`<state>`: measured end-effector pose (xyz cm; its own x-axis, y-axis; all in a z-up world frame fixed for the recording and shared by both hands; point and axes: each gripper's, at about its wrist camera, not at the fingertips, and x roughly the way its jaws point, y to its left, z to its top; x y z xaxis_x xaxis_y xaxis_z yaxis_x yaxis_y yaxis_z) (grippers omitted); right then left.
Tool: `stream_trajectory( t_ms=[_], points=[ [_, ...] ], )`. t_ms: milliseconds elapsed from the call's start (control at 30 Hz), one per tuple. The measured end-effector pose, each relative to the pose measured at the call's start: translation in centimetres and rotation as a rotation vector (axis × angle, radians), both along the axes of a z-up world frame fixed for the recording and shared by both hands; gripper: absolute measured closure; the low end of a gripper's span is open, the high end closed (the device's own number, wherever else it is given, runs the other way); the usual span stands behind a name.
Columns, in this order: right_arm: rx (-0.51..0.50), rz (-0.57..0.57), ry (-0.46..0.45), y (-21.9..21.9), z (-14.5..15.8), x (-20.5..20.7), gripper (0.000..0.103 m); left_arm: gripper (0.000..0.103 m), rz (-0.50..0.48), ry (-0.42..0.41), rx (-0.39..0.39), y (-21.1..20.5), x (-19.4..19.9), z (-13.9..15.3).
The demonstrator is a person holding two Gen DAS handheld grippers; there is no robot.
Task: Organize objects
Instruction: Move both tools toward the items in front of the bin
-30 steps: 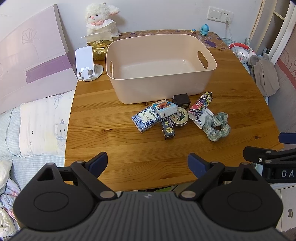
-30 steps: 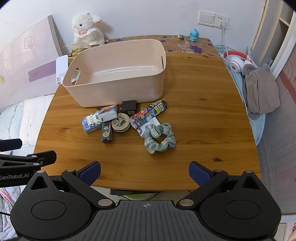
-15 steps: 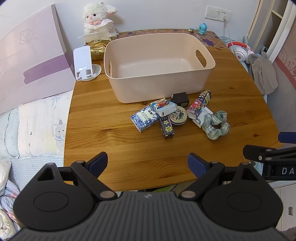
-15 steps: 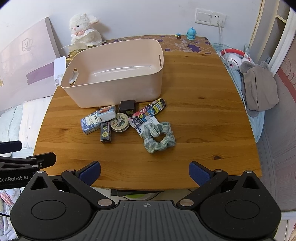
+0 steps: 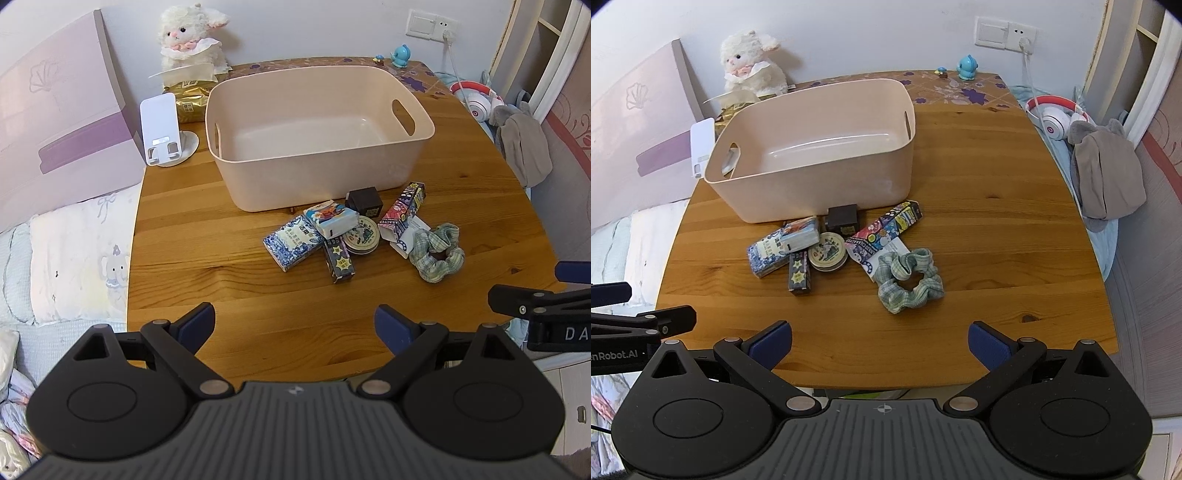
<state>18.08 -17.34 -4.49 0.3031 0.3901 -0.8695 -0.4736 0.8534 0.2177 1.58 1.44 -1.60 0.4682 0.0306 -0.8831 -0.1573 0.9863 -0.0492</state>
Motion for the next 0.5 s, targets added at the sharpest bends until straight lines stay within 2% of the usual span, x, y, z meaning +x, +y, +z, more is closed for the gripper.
stream_trajectory(
  t_ms=[167,500],
  points=[
    [0.025,-0.040,0.008,0.3,-0.7,0.3,0.000,0.009,0.011,0.000,-0.007,0.7,0.4,-0.6],
    [0.012,-0.060,0.002,1.3,-2.0,2.4,0.000,0.009,0.035,0.006,-0.003,2.2,2.6,-2.1]
  ],
)
